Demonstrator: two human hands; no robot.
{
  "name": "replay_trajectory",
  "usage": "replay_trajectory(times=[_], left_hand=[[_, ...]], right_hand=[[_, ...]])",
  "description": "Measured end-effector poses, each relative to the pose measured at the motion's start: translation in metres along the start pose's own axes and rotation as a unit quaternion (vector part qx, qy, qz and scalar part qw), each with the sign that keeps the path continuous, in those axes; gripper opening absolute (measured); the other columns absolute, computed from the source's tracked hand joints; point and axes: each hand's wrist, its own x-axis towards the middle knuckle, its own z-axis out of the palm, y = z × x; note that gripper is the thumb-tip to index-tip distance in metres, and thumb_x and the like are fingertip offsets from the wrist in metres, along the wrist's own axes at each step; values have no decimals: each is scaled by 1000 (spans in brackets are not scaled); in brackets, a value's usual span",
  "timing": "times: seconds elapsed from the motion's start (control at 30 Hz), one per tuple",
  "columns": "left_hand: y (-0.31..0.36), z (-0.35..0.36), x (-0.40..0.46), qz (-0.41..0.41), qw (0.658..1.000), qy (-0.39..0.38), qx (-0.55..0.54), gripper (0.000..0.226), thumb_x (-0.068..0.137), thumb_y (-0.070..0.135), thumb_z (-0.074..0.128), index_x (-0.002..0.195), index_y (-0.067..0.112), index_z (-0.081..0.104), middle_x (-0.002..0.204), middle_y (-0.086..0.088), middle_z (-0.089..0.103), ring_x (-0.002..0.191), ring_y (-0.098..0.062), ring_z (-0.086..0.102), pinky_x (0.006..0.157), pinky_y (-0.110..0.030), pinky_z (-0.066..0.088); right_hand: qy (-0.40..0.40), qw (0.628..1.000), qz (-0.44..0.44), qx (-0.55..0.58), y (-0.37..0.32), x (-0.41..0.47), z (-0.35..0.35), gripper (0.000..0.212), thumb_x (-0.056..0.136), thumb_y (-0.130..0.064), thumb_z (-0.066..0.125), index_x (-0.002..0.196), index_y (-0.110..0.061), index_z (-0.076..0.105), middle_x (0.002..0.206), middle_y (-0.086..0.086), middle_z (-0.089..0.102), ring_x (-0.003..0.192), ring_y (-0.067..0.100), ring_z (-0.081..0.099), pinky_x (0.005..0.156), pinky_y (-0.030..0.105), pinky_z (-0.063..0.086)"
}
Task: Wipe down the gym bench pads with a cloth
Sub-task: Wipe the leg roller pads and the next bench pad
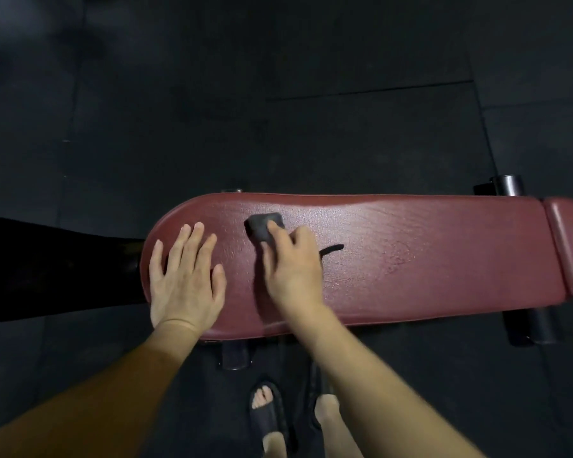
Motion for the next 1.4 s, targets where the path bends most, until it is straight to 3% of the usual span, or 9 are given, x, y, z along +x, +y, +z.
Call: replay_trajectory(times=[0.17,0.3,0.47,0.57,0.8,0.97,1.07,1.23,1.4], left_hand=[[0,1,1,-4,1000,-9,2,60,100,40,28,151,17,46,166,-3,31,156,-20,21,126,-55,12],[-1,1,0,-5,1000,-7,6,59,100,40,26,152,19,46,166,-1,31,156,-18,19,126,-53,10],[-1,0,-3,-4,1000,1,-1,58,101,38,24,152,19,45,166,0,32,156,-17,20,126,-52,12],[-2,0,-3,0,1000,11,-20,57,102,39,25,152,20,46,166,0,32,156,-17,20,126,-52,11],[-3,5,-5,0,999,29,-32,53,104,41,28,150,24,47,165,1,33,156,-16,19,127,-52,10],[-2,8,-6,3,998,40,-44,55,103,42,24,149,25,49,165,1,35,155,-16,21,126,-51,11],[-4,9,-5,2,998,45,-46,54,103,41,22,148,25,49,165,2,34,155,-15,20,126,-51,11],[-4,12,-5,2,996,64,-58,51,105,39,24,145,26,52,163,2,38,155,-15,22,126,-51,11],[-4,12,-6,6,996,67,-65,52,105,39,22,145,25,52,162,1,39,154,-16,24,126,-51,11]], right_hand=[[48,988,127,-73,130,18,-62,34,100,-31,54,127,-12,63,105,20,55,96,42,55,78,46,51],[137,949,269,-87,108,1,-47,33,101,-28,56,127,-10,64,103,22,54,93,42,55,77,46,48],[40,997,64,-13,-23,-64,7,38,101,-37,50,130,-16,64,93,10,52,77,28,51,64,37,43],[10,1000,-21,-7,18,-64,-12,39,97,-34,54,128,-16,67,91,13,53,79,33,53,65,40,49],[164,953,247,-65,78,-64,-28,31,100,-27,59,125,-10,66,100,22,54,93,42,55,80,49,49],[107,993,45,6,-42,-110,27,34,98,-31,58,126,-14,69,90,13,52,79,33,51,70,41,44],[84,996,-34,-10,0,-112,9,36,96,-31,61,127,-14,69,90,14,52,80,35,52,65,42,48],[169,973,146,-56,105,-117,-32,34,99,-27,61,129,-10,63,103,21,53,95,40,53,80,52,53],[212,958,189,-36,21,-117,12,32,98,-29,59,121,-7,66,96,18,53,86,38,53,76,47,48]])
